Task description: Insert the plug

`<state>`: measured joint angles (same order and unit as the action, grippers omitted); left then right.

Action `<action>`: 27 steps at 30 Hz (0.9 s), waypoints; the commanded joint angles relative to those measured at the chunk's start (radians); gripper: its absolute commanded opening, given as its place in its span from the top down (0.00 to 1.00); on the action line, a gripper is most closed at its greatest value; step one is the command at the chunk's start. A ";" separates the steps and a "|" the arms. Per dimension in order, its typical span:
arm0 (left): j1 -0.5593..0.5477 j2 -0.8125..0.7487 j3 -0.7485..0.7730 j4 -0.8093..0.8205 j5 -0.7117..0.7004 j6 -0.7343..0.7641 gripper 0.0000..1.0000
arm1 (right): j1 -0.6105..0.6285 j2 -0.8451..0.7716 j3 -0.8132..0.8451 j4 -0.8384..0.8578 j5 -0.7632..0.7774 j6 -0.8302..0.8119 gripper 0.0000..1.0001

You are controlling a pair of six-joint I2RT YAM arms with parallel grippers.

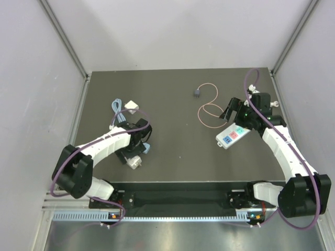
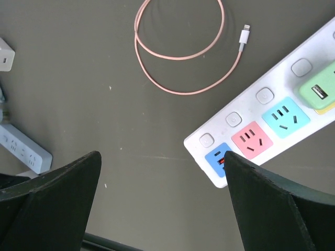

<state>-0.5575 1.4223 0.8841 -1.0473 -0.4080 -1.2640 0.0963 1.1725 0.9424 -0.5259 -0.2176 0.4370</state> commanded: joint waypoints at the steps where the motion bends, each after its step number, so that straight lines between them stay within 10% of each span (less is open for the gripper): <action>1: -0.045 -0.002 0.004 0.006 0.006 -0.037 0.21 | 0.010 0.006 0.012 0.052 -0.028 -0.014 0.00; 5: -0.105 0.012 0.026 -0.014 -0.038 -0.044 0.33 | 0.022 0.009 0.010 0.060 -0.034 -0.006 0.00; 14: -0.278 0.043 0.139 0.013 -0.150 0.116 1.00 | 0.031 0.013 0.007 0.050 -0.115 -0.012 0.00; 27: -0.634 -0.095 0.129 0.465 -0.169 0.772 1.00 | 0.045 0.147 0.085 -0.002 -0.499 -0.003 0.07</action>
<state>-1.1587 1.4185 1.0367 -0.8047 -0.5667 -0.7589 0.1219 1.2629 0.9642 -0.5087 -0.5663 0.4400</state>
